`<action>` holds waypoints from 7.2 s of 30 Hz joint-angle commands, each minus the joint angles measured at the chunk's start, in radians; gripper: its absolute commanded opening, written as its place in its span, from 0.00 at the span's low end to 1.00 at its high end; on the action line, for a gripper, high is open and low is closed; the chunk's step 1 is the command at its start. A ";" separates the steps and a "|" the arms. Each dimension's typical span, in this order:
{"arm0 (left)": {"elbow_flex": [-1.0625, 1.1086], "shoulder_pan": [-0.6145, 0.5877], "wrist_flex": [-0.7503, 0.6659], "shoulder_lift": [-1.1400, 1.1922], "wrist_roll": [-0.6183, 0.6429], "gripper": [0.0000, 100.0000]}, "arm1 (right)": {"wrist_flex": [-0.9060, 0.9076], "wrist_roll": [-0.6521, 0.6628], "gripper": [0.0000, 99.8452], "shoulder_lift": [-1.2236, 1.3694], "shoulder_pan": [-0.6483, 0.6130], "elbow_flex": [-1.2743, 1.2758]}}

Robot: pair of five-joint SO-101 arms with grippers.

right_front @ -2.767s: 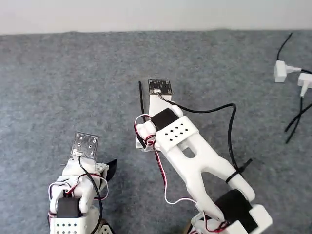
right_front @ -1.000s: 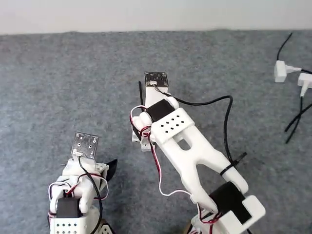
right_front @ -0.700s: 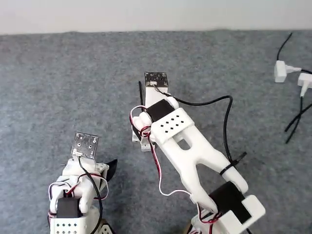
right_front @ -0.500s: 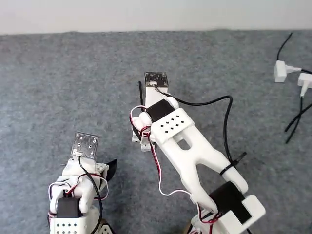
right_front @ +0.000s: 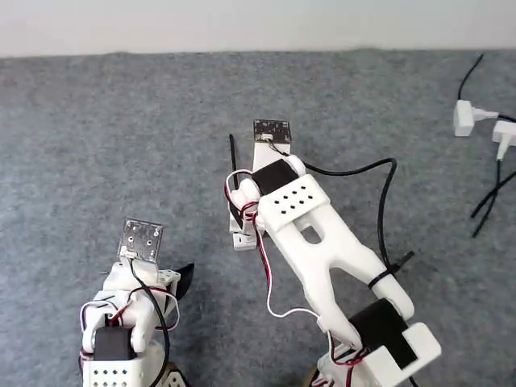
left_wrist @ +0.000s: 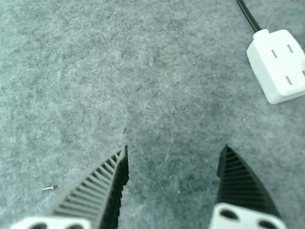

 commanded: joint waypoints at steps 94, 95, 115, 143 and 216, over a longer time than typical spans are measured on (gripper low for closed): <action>-0.008 -0.003 0.003 -0.002 -0.005 0.29 | -0.156 0.006 0.01 0.136 -0.050 0.029; -0.008 -0.003 0.003 -0.002 -0.005 0.29 | -0.156 0.006 0.01 0.136 -0.050 0.026; -0.008 -0.003 0.003 -0.002 -0.005 0.29 | -0.067 0.141 0.21 -0.096 0.028 -0.169; -0.008 0.186 0.003 -0.002 -0.003 0.29 | 0.165 0.477 0.26 -0.587 0.604 0.173; -0.012 0.216 0.071 -0.044 -0.143 0.29 | -0.102 0.672 0.18 -1.781 0.734 1.491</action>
